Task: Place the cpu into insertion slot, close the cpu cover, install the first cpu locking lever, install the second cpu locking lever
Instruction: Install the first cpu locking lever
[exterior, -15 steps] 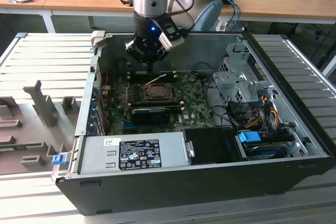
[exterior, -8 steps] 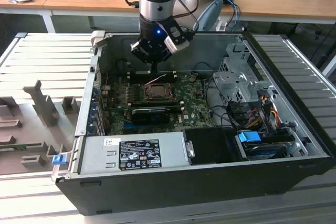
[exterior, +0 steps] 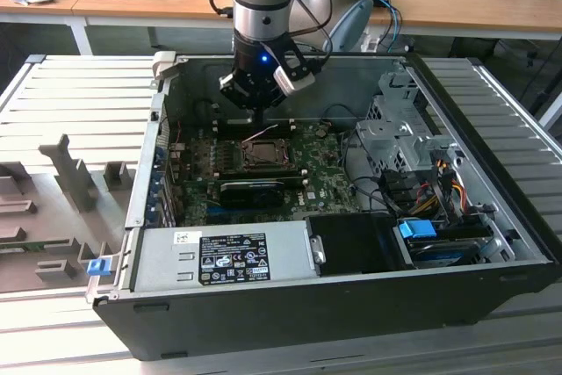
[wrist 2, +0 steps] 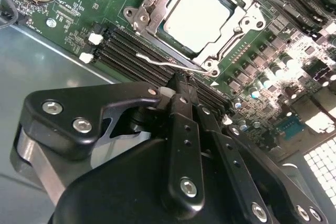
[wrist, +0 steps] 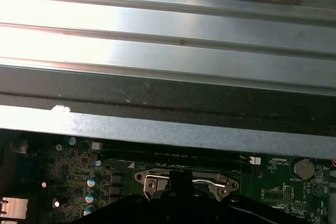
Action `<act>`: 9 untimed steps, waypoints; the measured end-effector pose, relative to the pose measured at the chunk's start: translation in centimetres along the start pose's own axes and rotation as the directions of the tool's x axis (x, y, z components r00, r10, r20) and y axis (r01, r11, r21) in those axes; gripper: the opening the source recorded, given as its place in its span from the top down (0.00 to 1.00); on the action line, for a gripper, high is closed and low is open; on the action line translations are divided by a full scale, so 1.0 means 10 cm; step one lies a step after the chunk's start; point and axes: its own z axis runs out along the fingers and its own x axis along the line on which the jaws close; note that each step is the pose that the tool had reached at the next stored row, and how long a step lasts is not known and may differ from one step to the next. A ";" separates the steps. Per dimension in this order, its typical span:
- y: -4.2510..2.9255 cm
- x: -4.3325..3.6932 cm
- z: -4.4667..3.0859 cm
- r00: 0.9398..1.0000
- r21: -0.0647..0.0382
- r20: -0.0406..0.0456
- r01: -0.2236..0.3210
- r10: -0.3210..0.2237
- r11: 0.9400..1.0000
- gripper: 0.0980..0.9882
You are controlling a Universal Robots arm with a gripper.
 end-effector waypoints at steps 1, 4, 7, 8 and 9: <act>0.000 0.000 0.002 1.000 0.000 0.000 0.000 0.000 1.000 0.99; -0.001 0.000 0.014 1.000 0.000 0.000 0.000 0.000 1.000 0.99; -0.001 0.000 0.017 1.000 -0.001 0.000 0.000 0.000 1.000 0.99; -0.001 0.000 0.019 1.000 -0.001 0.000 0.000 0.000 1.000 0.99; -0.002 0.000 0.022 1.000 -0.001 0.000 0.000 0.000 1.000 0.99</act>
